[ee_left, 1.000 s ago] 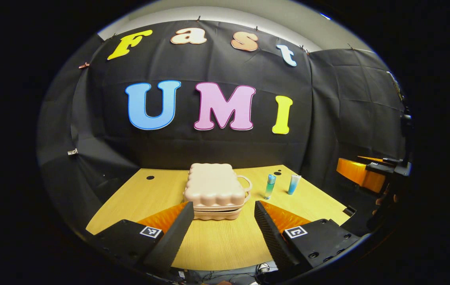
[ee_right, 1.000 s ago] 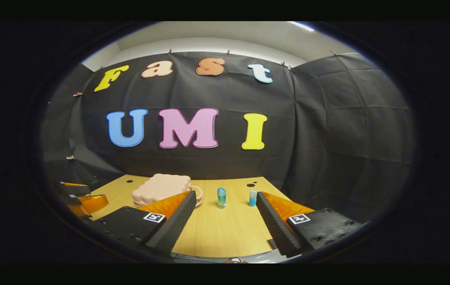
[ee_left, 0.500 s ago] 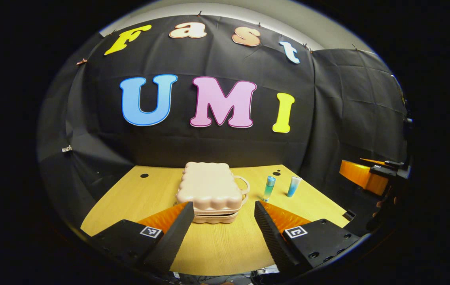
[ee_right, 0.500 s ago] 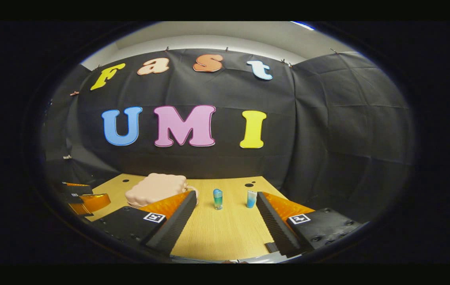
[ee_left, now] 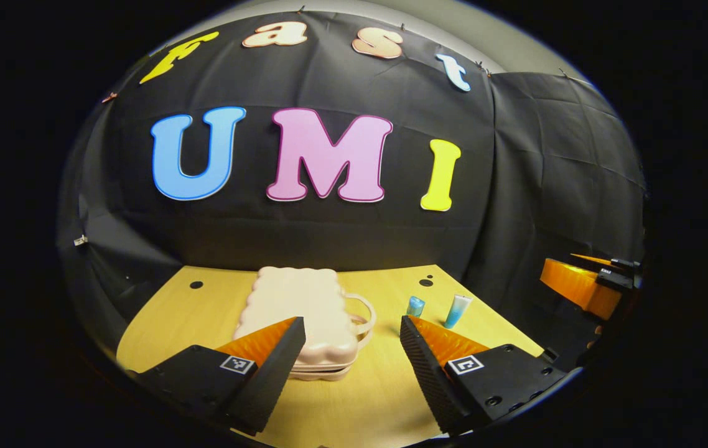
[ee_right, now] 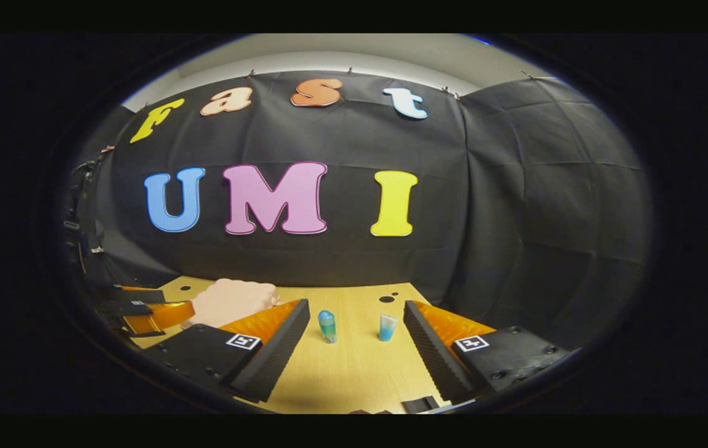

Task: First open the suitcase, pack the skin care products into it, and then close the suitcase.

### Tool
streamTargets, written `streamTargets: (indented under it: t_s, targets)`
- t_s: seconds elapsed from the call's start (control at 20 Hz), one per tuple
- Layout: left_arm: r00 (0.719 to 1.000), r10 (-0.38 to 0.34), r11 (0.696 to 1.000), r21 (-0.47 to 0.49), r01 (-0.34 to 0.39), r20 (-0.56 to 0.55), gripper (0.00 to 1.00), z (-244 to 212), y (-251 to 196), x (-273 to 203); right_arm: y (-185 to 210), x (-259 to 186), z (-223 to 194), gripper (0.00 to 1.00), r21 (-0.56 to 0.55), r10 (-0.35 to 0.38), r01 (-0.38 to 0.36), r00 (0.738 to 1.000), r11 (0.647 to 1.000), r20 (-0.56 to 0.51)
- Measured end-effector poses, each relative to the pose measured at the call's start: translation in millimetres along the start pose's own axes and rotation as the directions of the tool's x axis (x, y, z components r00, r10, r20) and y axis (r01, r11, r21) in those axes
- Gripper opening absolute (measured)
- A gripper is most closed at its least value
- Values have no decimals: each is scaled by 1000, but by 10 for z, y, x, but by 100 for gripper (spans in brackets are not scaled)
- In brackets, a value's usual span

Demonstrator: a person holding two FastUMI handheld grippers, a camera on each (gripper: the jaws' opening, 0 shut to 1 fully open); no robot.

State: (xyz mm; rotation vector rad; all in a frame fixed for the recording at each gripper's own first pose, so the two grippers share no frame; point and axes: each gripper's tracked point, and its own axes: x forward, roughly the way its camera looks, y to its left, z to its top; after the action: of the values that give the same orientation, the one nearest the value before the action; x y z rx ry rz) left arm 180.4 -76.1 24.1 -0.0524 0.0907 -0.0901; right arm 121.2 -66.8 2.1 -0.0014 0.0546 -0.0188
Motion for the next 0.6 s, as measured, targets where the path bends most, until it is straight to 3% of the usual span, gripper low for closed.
streamTargets:
  t_s: [0.3, 0.6]
  targets:
    - [996, -14, 1000, -4, 14, -87, 97, -110, -366, 1068, -335, 559, -246, 97, 12, 13, -12, 998, 1000, -59]
    - [978, 6, 999, 40, 2, -207, 95, -449, -447, 2031, -398, 1012, -648, 96, 24, 56, -53, 986, 998, -158]
